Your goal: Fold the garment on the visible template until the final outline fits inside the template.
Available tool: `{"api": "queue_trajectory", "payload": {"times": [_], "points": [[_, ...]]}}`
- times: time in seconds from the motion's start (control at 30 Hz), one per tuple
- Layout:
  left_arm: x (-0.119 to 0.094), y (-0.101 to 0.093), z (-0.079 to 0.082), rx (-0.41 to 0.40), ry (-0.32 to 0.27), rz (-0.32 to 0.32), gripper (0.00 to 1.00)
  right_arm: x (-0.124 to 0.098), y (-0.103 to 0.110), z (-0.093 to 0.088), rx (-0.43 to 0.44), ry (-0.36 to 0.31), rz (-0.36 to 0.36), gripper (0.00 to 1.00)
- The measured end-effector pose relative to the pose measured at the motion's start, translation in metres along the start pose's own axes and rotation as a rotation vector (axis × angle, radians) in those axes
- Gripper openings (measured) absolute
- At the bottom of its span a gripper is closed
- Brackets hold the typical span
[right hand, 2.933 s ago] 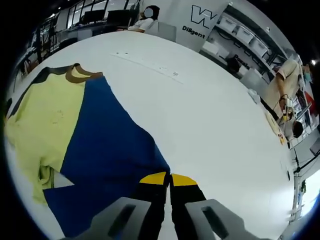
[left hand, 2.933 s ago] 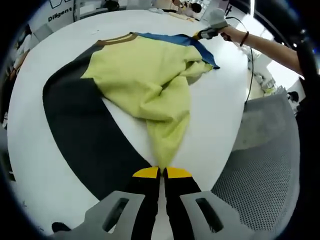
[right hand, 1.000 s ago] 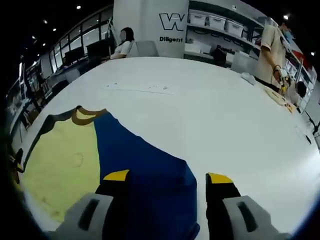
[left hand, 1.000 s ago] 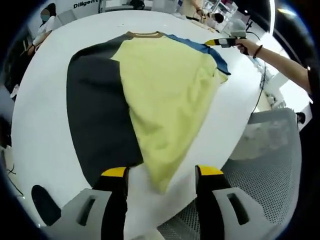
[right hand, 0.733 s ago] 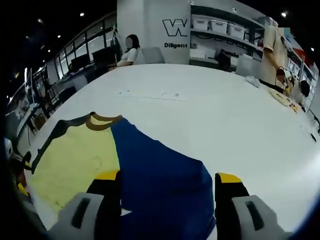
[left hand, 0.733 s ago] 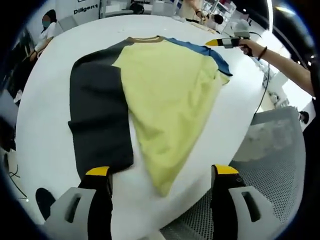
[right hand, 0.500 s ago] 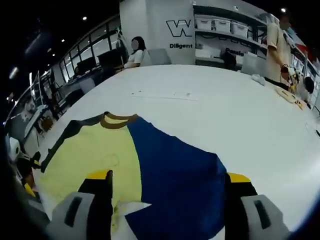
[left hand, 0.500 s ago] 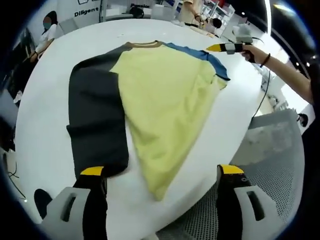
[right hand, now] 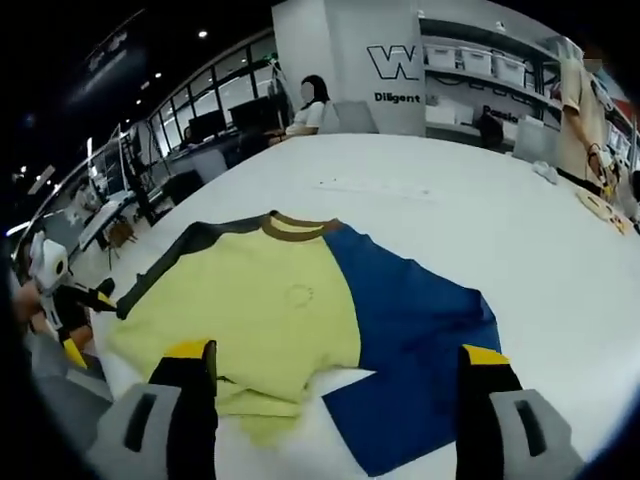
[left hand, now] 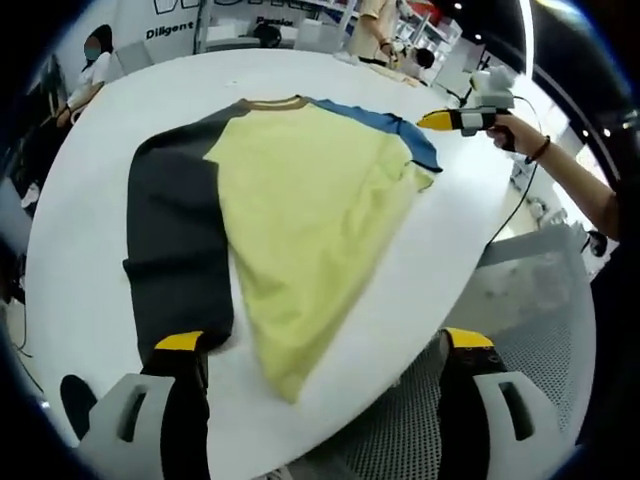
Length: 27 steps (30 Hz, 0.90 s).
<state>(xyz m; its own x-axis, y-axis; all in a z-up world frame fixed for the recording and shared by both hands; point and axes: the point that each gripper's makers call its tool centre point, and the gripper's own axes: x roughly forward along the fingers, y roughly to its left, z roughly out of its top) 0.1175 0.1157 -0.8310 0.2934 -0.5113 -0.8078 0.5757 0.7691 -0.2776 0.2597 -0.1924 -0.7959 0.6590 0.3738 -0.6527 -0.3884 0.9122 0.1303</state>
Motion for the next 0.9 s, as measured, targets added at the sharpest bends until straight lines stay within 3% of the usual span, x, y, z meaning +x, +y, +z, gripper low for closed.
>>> {"api": "queue_trajectory", "payload": {"times": [0.3, 0.47, 0.63, 0.73, 0.9], "points": [[-0.012, -0.009, 0.001, -0.010, -0.046, -0.008, 0.89, -0.014, 0.027, -0.009, -0.051, 0.004, 0.061, 0.97], [-0.020, -0.011, 0.012, -0.025, -0.133, 0.008, 0.88, -0.023, 0.039, -0.016, -0.048, 0.004, 0.084, 0.96], [-0.024, -0.013, 0.016, -0.041, -0.174, 0.008, 0.88, -0.027, 0.045, -0.026, -0.054, 0.024, 0.094, 0.93], [-0.025, -0.012, 0.015, -0.039, -0.177, 0.020, 0.88, -0.027, 0.048, -0.034, -0.047, 0.044, 0.100, 0.88], [-0.031, -0.007, 0.019, -0.058, -0.216, 0.042, 0.87, -0.027, 0.052, -0.048, -0.049, 0.077, 0.112, 0.72]]}}
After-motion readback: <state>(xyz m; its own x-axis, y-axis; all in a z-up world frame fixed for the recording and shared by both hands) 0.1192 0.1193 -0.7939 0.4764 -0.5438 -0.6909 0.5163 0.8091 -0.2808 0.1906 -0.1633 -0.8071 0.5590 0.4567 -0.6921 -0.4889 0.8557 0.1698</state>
